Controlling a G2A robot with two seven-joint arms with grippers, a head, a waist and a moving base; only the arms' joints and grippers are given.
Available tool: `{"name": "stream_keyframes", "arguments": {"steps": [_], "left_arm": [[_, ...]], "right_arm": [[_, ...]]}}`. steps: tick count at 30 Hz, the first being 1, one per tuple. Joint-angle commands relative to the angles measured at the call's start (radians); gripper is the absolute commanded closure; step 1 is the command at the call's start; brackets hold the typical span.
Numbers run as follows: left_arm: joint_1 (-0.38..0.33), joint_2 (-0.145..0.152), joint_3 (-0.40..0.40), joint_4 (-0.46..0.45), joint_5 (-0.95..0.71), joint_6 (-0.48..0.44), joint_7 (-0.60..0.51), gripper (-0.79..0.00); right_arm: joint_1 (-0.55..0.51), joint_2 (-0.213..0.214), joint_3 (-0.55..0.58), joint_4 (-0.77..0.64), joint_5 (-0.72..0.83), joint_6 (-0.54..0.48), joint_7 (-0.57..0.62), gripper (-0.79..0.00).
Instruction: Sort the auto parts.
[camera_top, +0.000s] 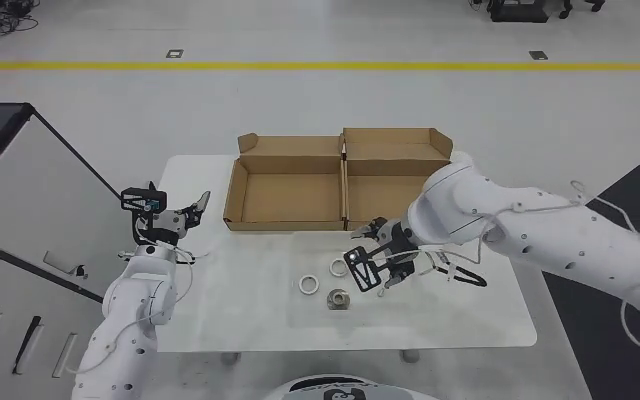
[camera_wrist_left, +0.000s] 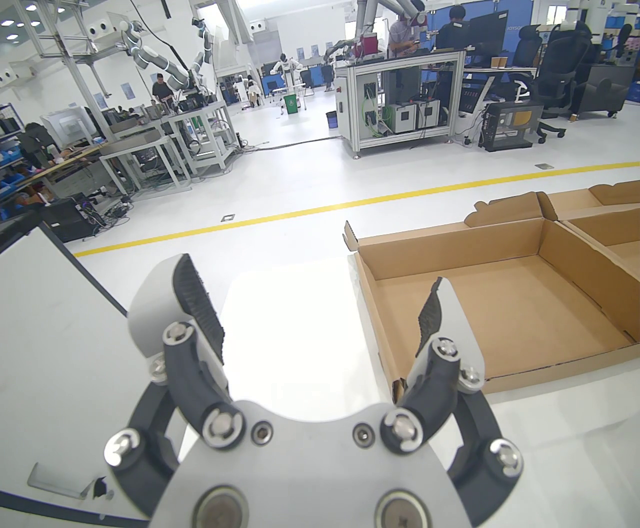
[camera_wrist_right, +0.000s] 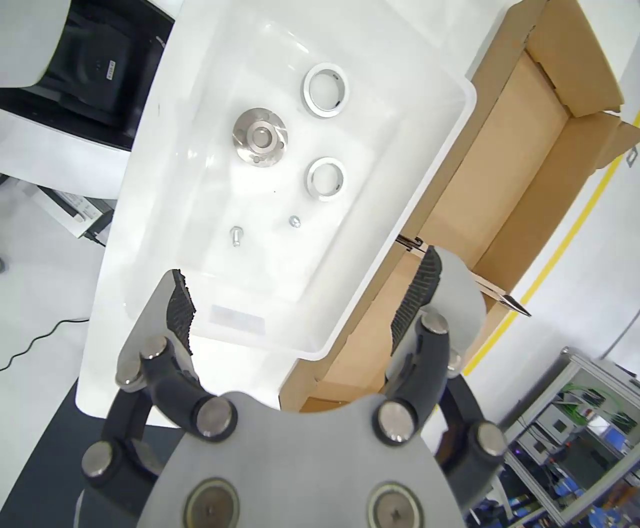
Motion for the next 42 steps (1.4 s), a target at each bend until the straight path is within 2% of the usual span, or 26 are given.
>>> {"name": "stream_keyframes", "arguments": {"steps": [1, 10, 22, 32, 34, 39, 42], "left_arm": [[0.0, 0.0, 0.0, 0.0, 0.0, 0.0, 0.0, -0.785], [0.0, 0.0, 0.0, 0.0, 0.0, 0.0, 0.0, -0.785], [0.0, 0.0, 0.0, 0.0, 0.0, 0.0, 0.0, -0.785], [0.0, 0.0, 0.0, 0.0, 0.0, 0.0, 0.0, -0.785], [0.0, 0.0, 0.0, 0.0, 0.0, 0.0, 0.0, -0.785], [0.0, 0.0, 0.0, 0.0, 0.0, 0.0, 0.0, -0.785], [0.0, 0.0, 0.0, 0.0, 0.0, 0.0, 0.0, -0.785]], "right_arm": [[-0.017, -0.003, 0.002, 0.002, 0.013, 0.018, 0.018, -0.785], [-0.048, -0.029, 0.002, 0.036, 0.135, 0.096, 0.096, -0.785], [-0.1, -0.062, 0.002, 0.11, 0.119, 0.168, 0.168, -0.785], [-0.109, -0.087, 0.002, 0.171, 0.171, 0.2, 0.2, -0.785], [-0.113, -0.091, 0.002, 0.18, 0.17, 0.201, 0.201, -0.723], [-0.131, -0.094, 0.002, 0.19, 0.171, 0.205, 0.205, -0.634], [-0.144, -0.091, 0.002, 0.194, 0.164, 0.206, 0.206, -0.606]]}}
